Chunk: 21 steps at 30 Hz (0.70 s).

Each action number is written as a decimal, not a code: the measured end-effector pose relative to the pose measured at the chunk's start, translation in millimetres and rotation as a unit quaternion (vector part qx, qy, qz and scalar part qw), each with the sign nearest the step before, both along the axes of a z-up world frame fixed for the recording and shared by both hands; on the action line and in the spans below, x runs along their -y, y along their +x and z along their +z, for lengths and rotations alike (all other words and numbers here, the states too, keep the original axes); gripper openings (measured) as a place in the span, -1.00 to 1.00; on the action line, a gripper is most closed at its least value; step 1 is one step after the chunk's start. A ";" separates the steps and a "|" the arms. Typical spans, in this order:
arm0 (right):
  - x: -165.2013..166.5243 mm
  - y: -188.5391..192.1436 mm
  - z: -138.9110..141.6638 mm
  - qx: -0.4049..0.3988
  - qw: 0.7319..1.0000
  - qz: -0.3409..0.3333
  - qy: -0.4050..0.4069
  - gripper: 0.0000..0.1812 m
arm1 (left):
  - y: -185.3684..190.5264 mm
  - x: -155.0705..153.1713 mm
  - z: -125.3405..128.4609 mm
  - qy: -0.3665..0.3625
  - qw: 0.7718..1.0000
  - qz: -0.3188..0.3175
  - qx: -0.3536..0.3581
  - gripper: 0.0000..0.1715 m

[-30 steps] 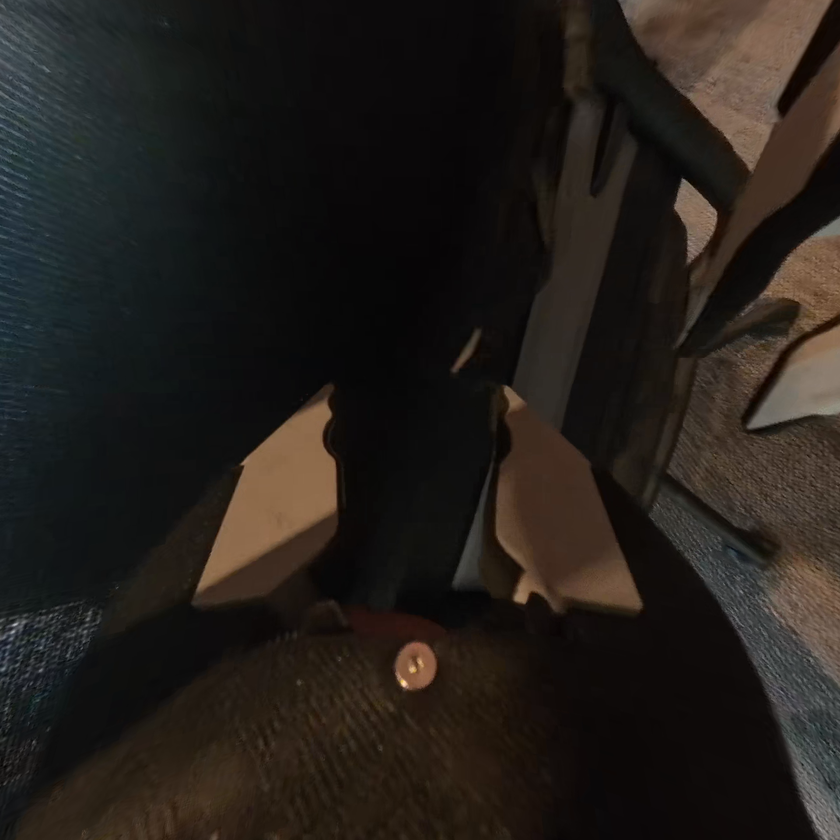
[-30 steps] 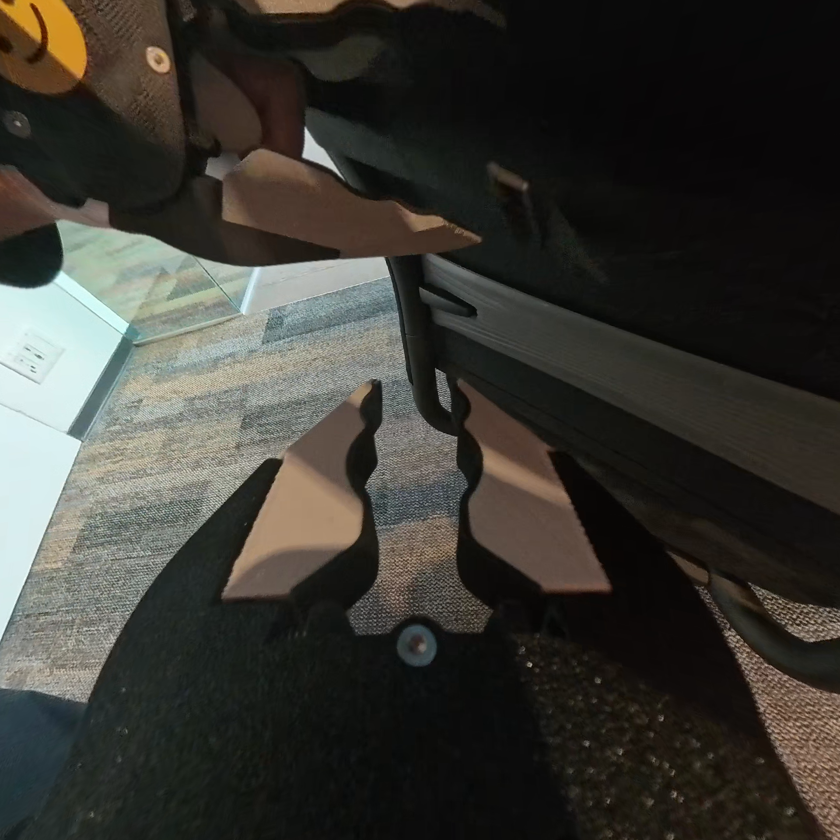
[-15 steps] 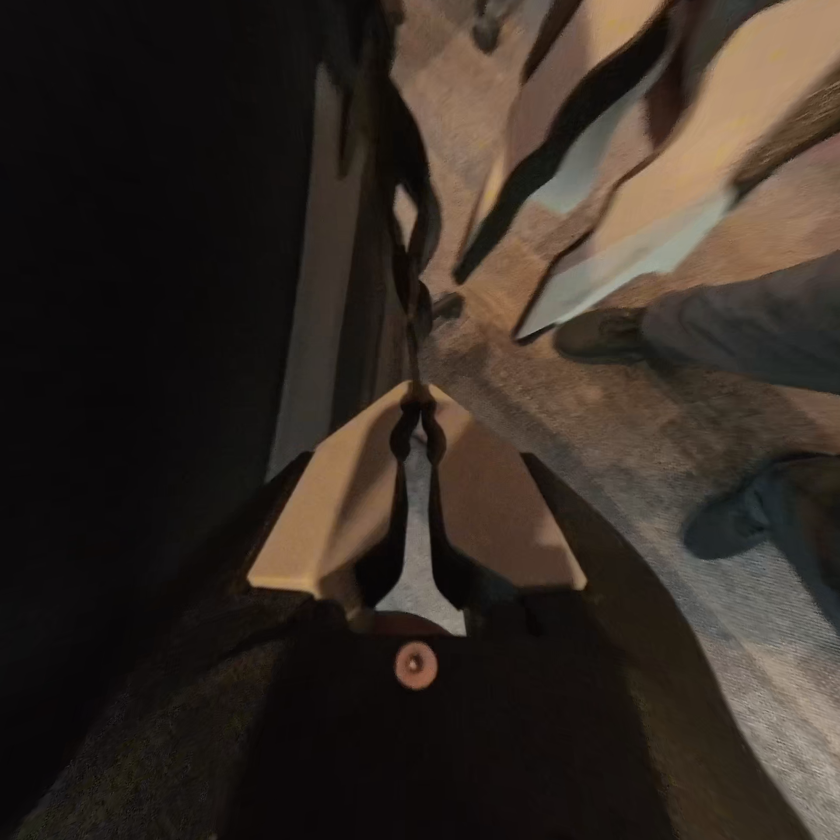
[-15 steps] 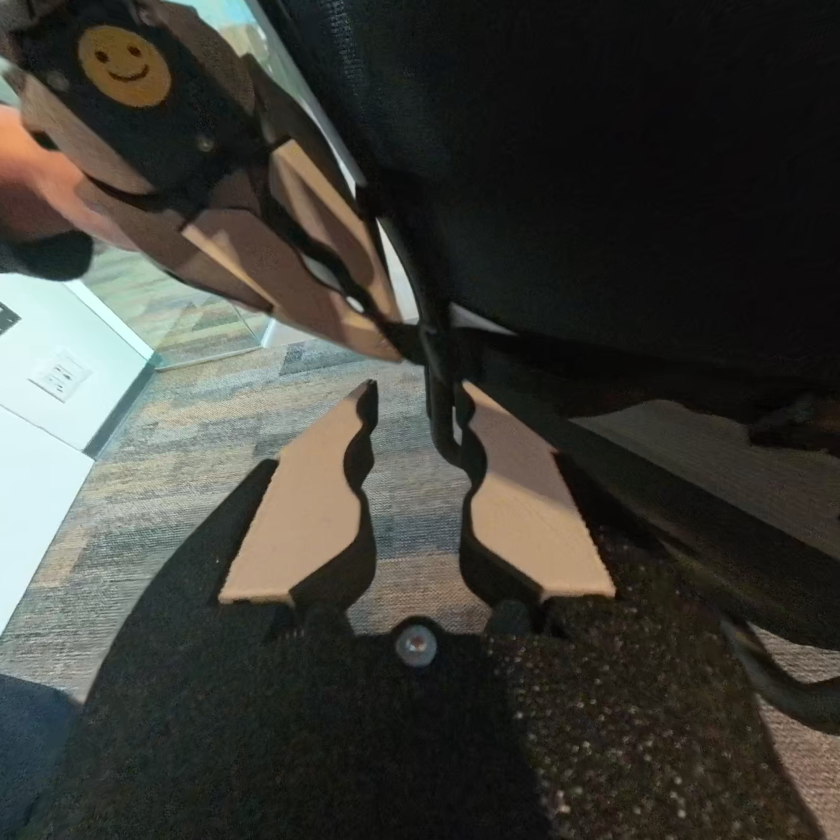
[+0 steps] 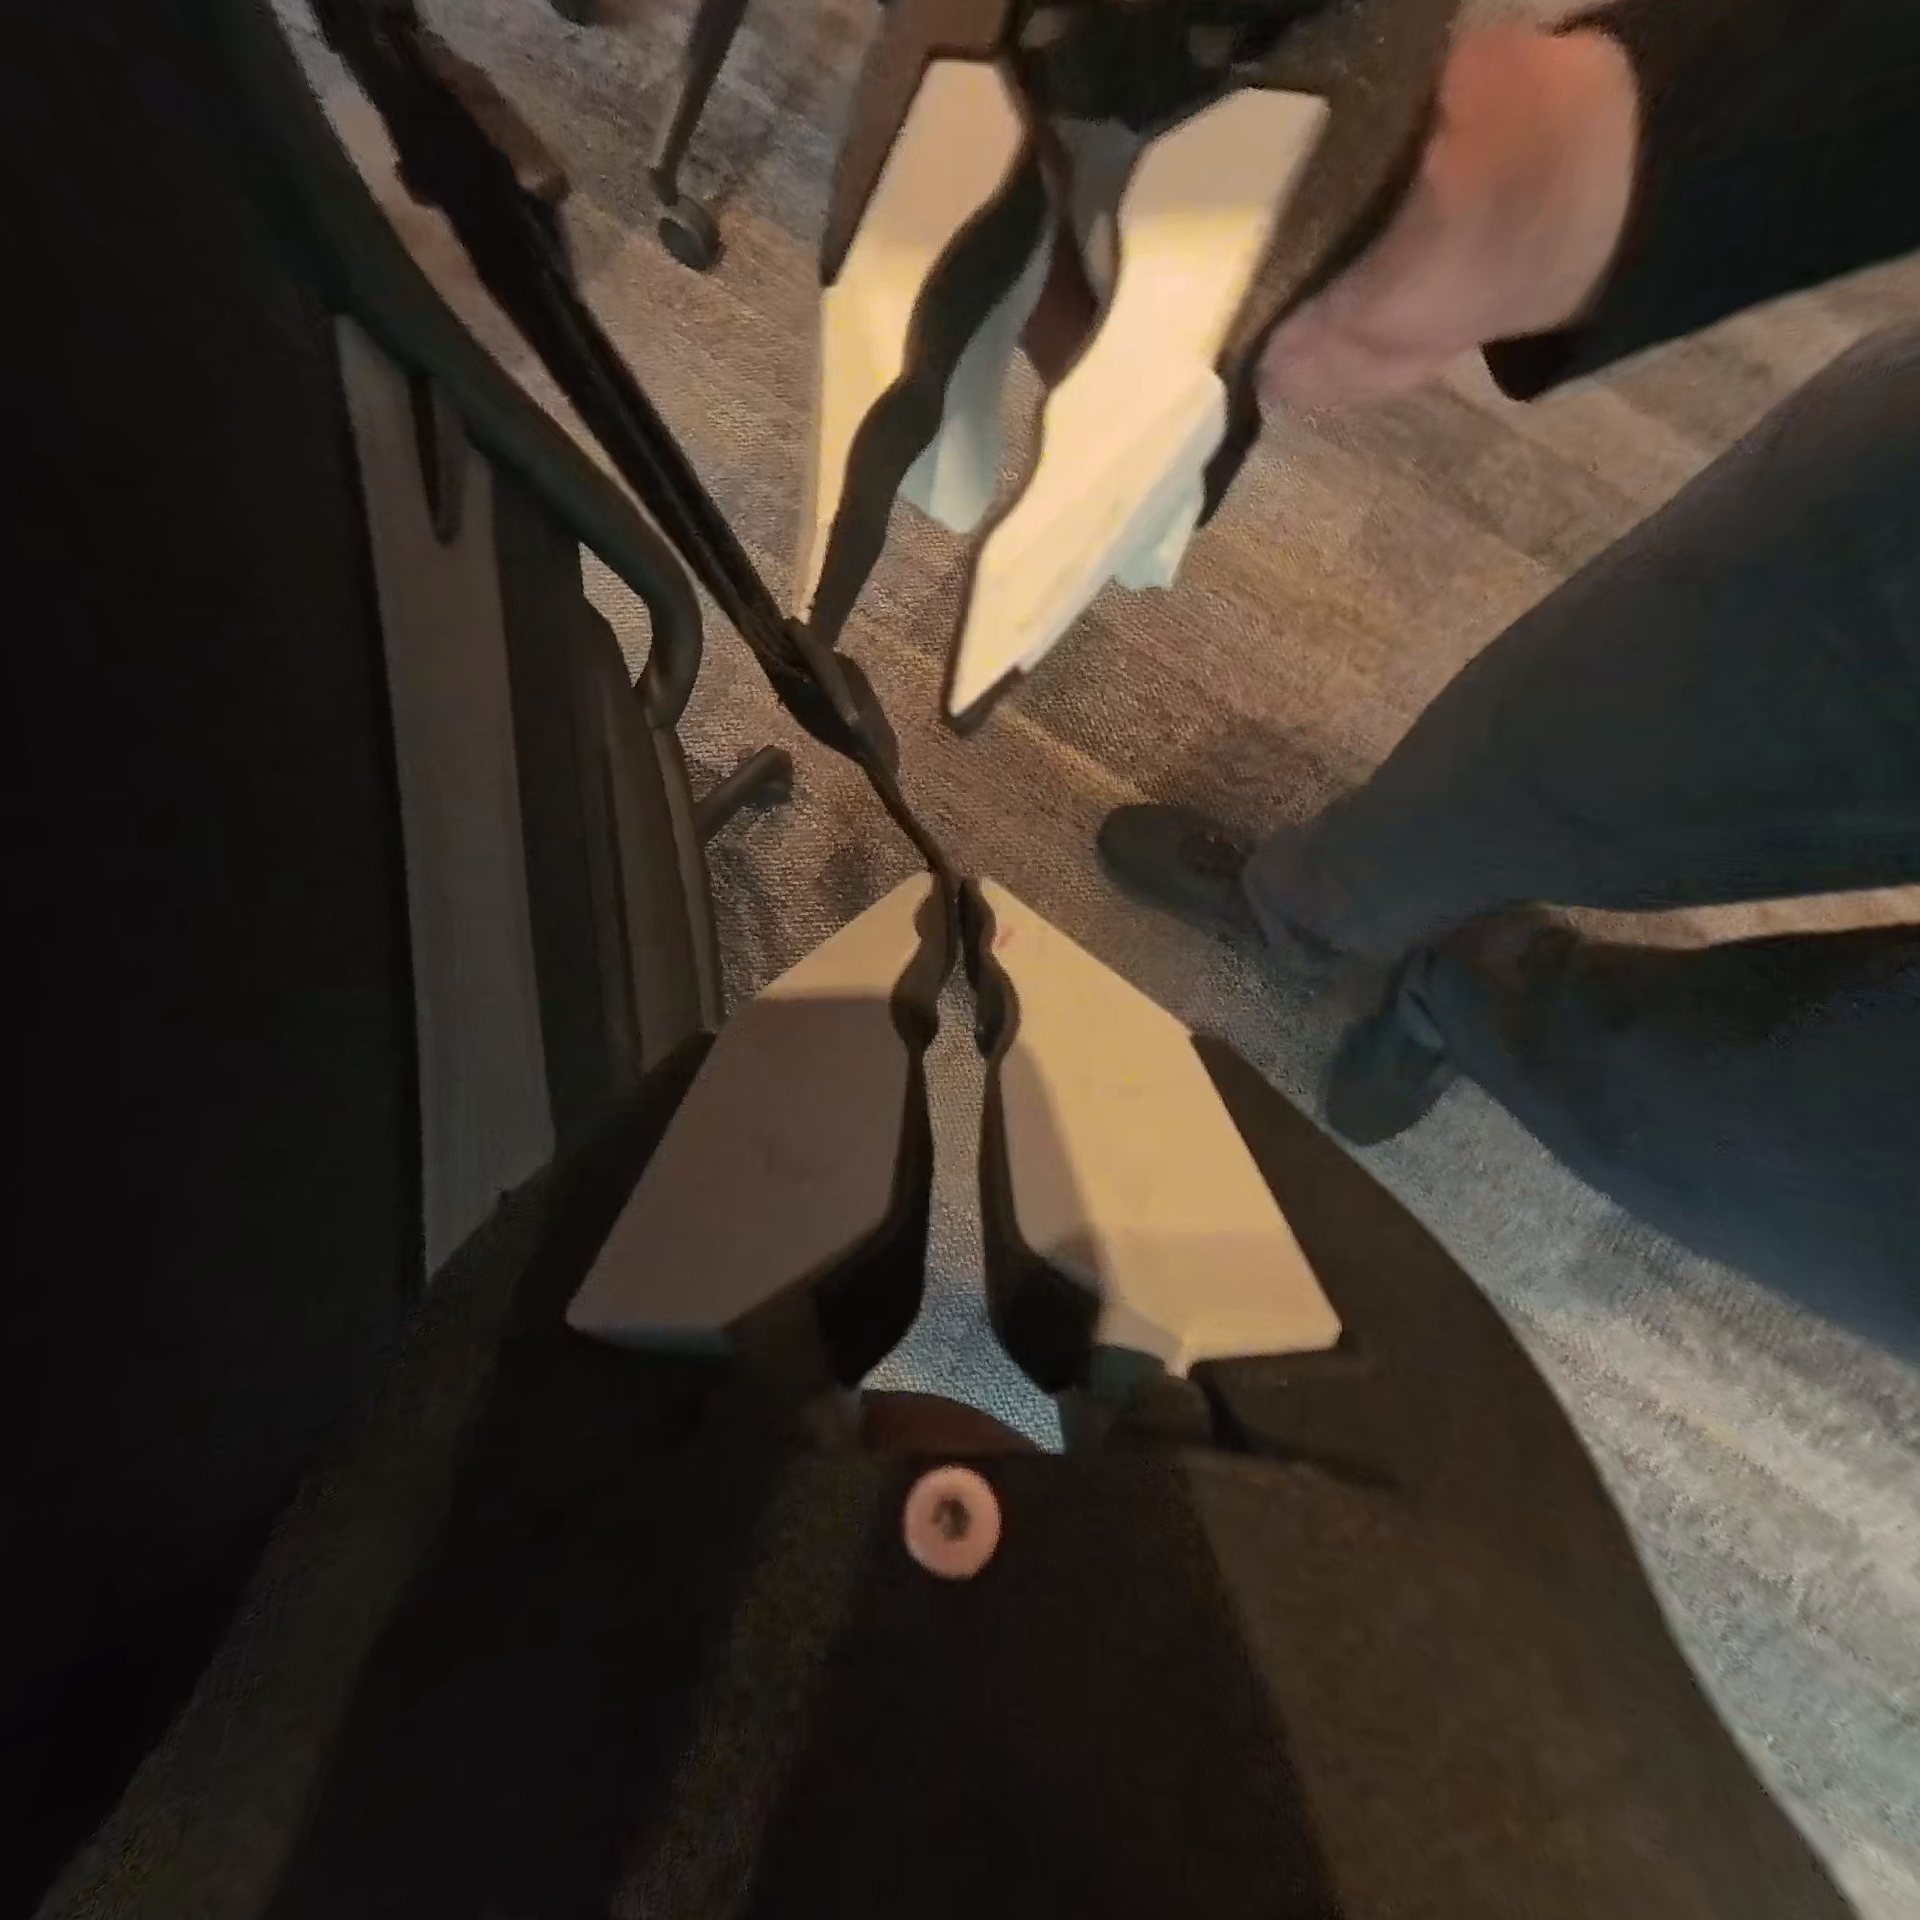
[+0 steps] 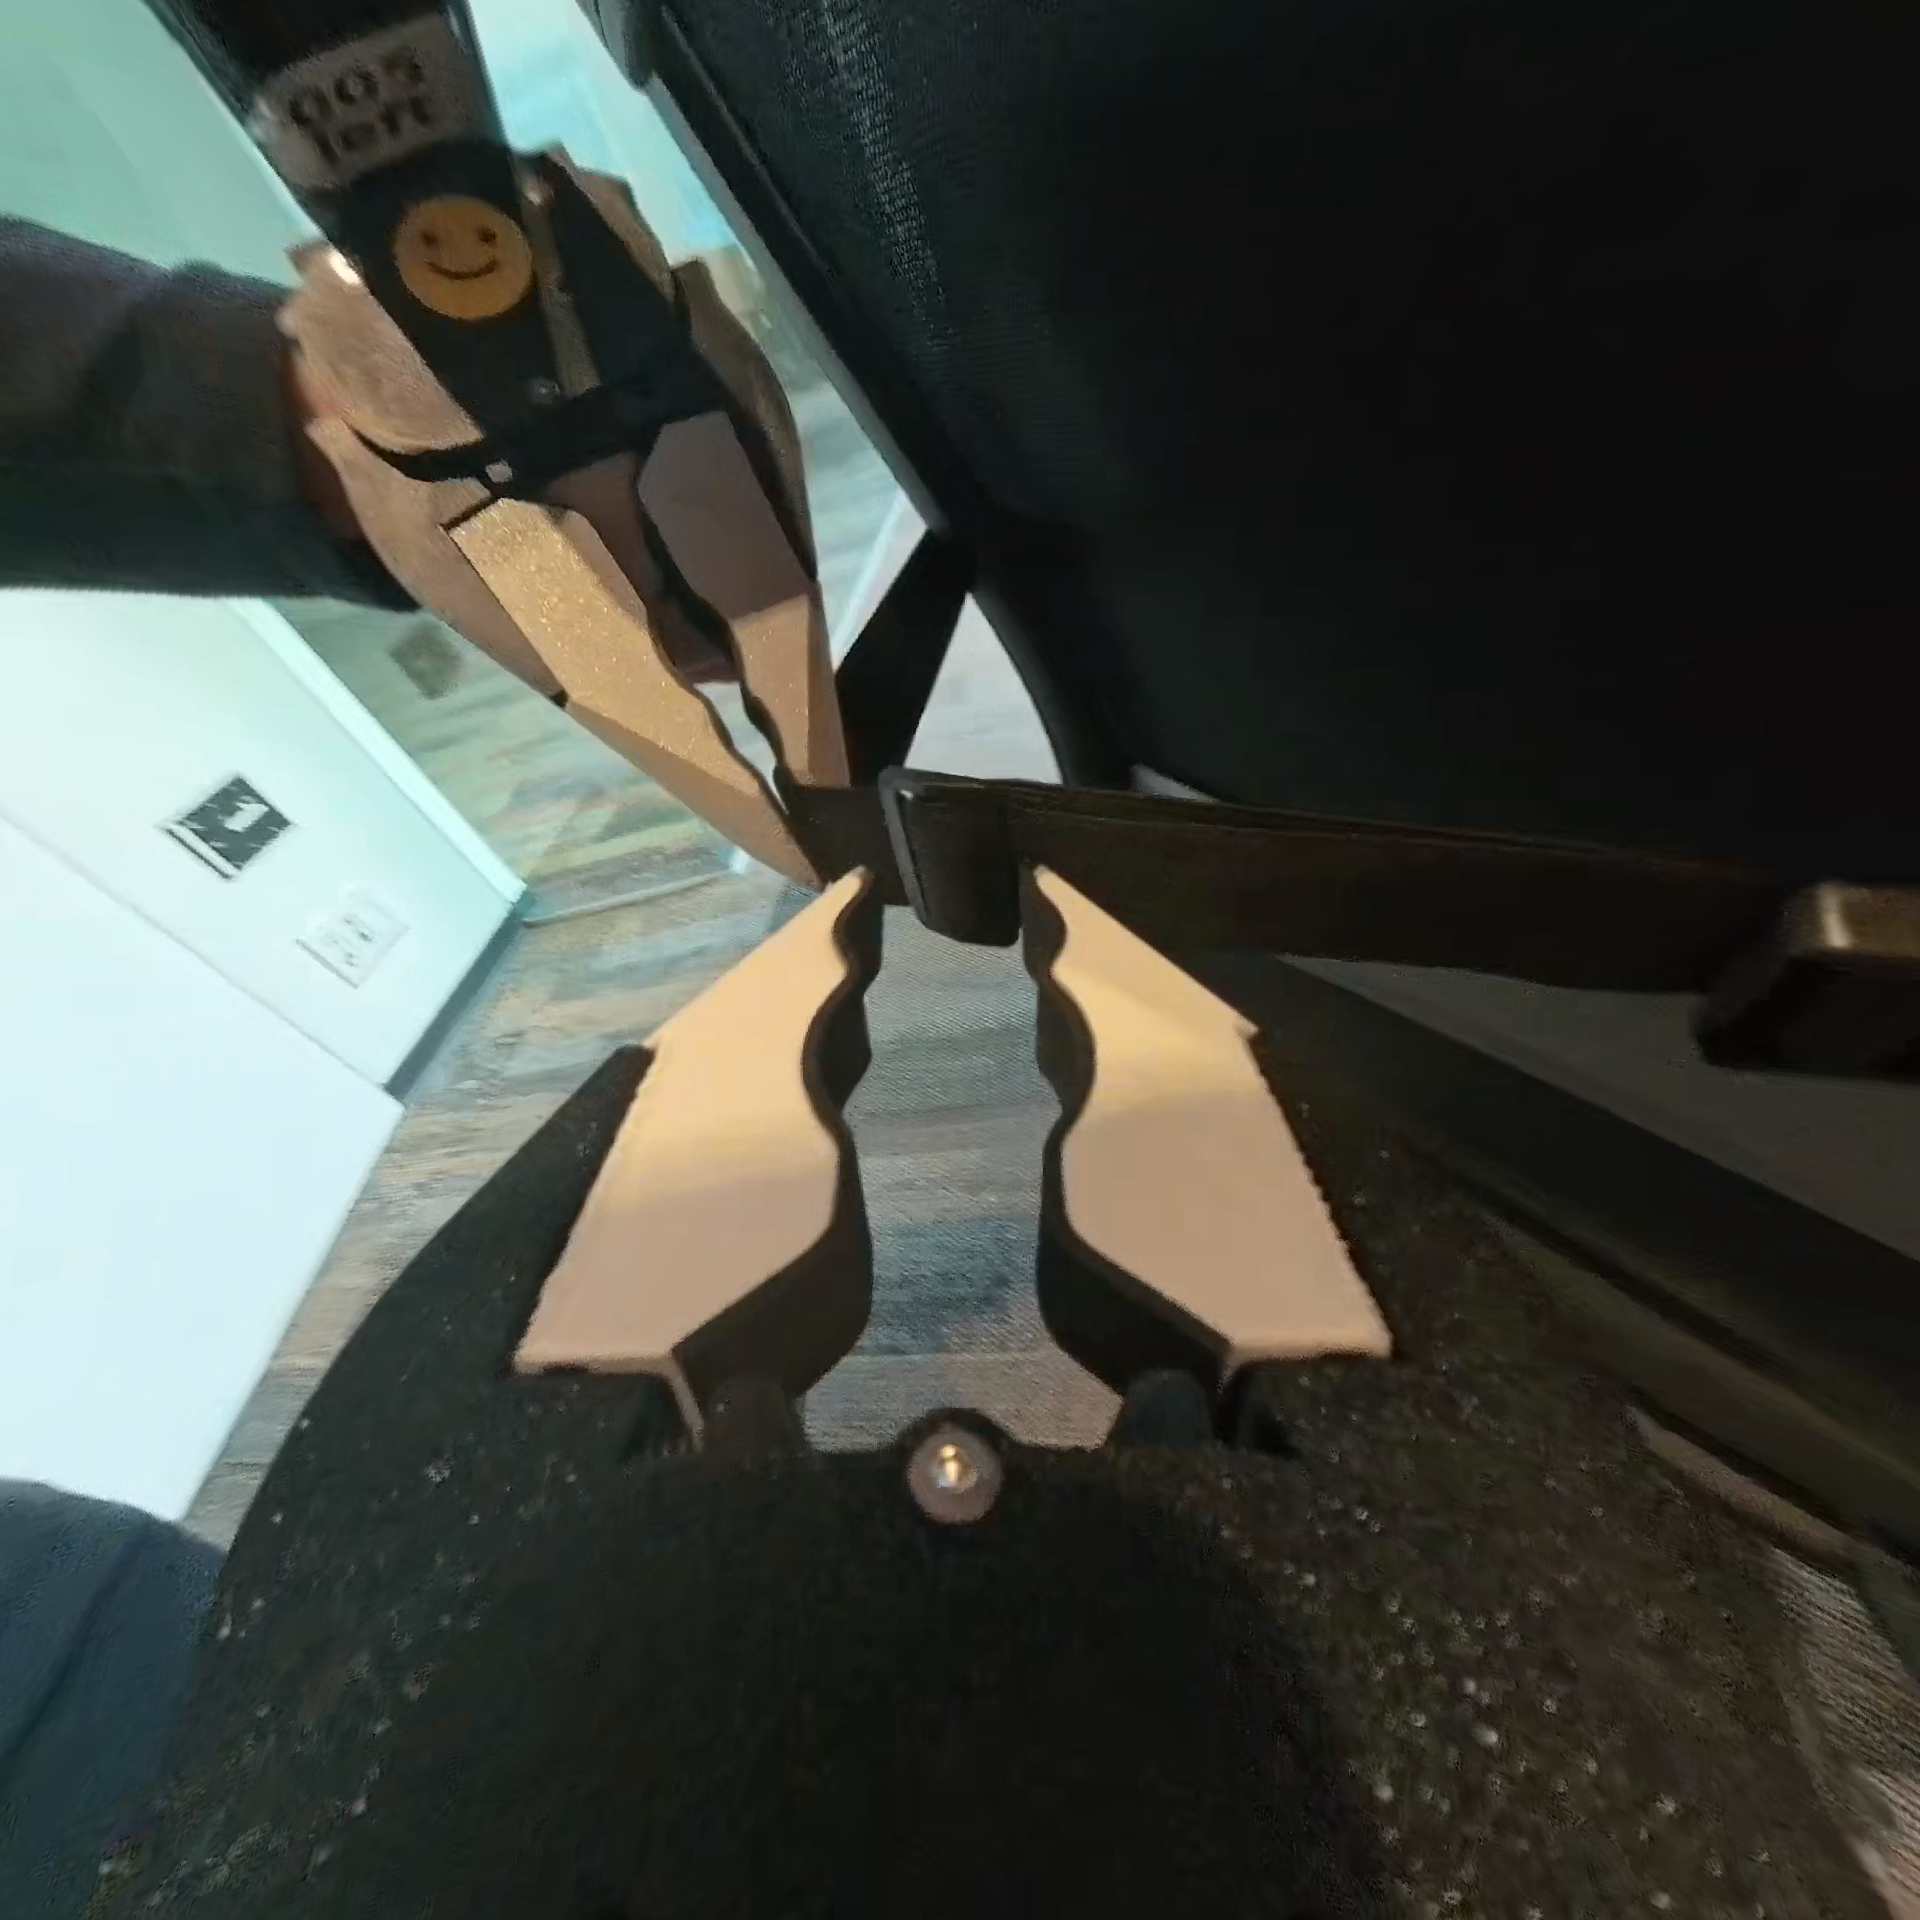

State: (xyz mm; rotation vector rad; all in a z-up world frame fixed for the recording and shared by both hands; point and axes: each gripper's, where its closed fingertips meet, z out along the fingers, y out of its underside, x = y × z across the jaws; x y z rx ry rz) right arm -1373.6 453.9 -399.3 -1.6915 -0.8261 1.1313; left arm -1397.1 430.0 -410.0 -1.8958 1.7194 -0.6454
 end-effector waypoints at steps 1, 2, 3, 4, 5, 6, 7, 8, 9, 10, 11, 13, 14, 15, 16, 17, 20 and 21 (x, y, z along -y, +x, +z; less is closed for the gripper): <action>0.5 0.2 0.5 -0.020 1.000 0.013 -0.012 -0.76 | 0.1 2.5 -0.9 -0.007 1.000 -0.009 0.005 -1.00; 2.0 0.0 1.1 -0.037 0.999 0.030 -0.022 -0.76 | -0.2 4.1 -2.1 -0.015 1.000 -0.015 0.010 -1.00; 2.9 -0.4 0.5 -0.048 0.997 0.045 -0.029 -0.76 | -0.7 5.2 -2.8 -0.019 1.000 -0.020 0.013 -1.00; 2.6 -1.4 0.4 -0.057 0.996 0.056 -0.029 -0.77 | -1.0 6.4 -2.6 -0.022 0.999 -0.026 0.015 -1.00; 0.9 -2.5 0.6 -0.065 0.995 0.063 -0.027 -0.77 | -1.8 6.3 -2.5 -0.020 0.999 -0.027 0.014 -1.00; -0.7 -3.9 1.1 -0.072 0.994 0.073 -0.026 -0.80 | -3.1 6.0 -2.4 -0.019 0.999 -0.027 0.013 -1.00; -1.4 -5.7 2.9 -0.080 0.993 0.086 -0.029 -0.81 | -4.2 6.0 -1.8 -0.023 0.999 -0.026 0.014 -1.00; -1.9 -7.1 4.8 -0.090 0.990 0.101 -0.034 -0.80 | -4.6 5.0 -0.7 -0.028 0.999 -0.019 0.018 -1.00; -1.4 -8.1 6.2 -0.097 0.987 0.119 -0.038 -0.80 | -5.2 3.7 0.0 -0.033 0.999 -0.012 0.021 -1.00; -0.8 -8.6 6.5 -0.099 0.985 0.136 -0.042 -0.80 | -6.3 3.0 -0.2 -0.036 0.999 -0.007 0.020 -1.00; -0.3 -8.7 6.9 -0.100 0.982 0.151 -0.045 -0.80 | -7.7 1.7 -1.2 -0.037 0.999 -0.002 0.017 -1.00; -2.0 -7.7 6.9 -0.098 0.981 0.164 -0.045 -0.83 | -10.0 -3.2 -2.3 -0.038 0.999 0.017 0.013 -1.00; -3.7 -7.5 6.3 -0.097 0.981 0.165 -0.045 -0.85 | -11.1 -6.4 -3.2 -0.032 0.999 0.025 0.011 -1.00; -4.8 -8.1 6.5 -0.098 0.980 0.166 -0.044 -0.87 | -11.6 -8.4 -3.9 -0.027 0.999 0.029 0.009 -1.00; -6.4 -9.2 5.3 -0.095 0.981 0.164 -0.041 -0.90 | -12.2 -9.7 -5.0 -0.024 0.999 0.031 0.005 -1.00; -8.3 -10.5 3.3 -0.087 0.983 0.160 -0.035 -0.94 | -13.6 -11.4 -6.4 -0.019 0.999 0.033 -0.002 -1.00; -11.0 -12.8 5.2 -0.072 0.986 0.151 -0.007 -1.00 | -16.5 -15.4 -7.0 0.021 0.999 0.018 -0.030 -1.00; -12.3 -14.5 4.7 -0.064 0.987 0.147 -0.003 -1.00 | -17.2 -14.8 -7.1 0.032 0.999 0.007 -0.041 -1.00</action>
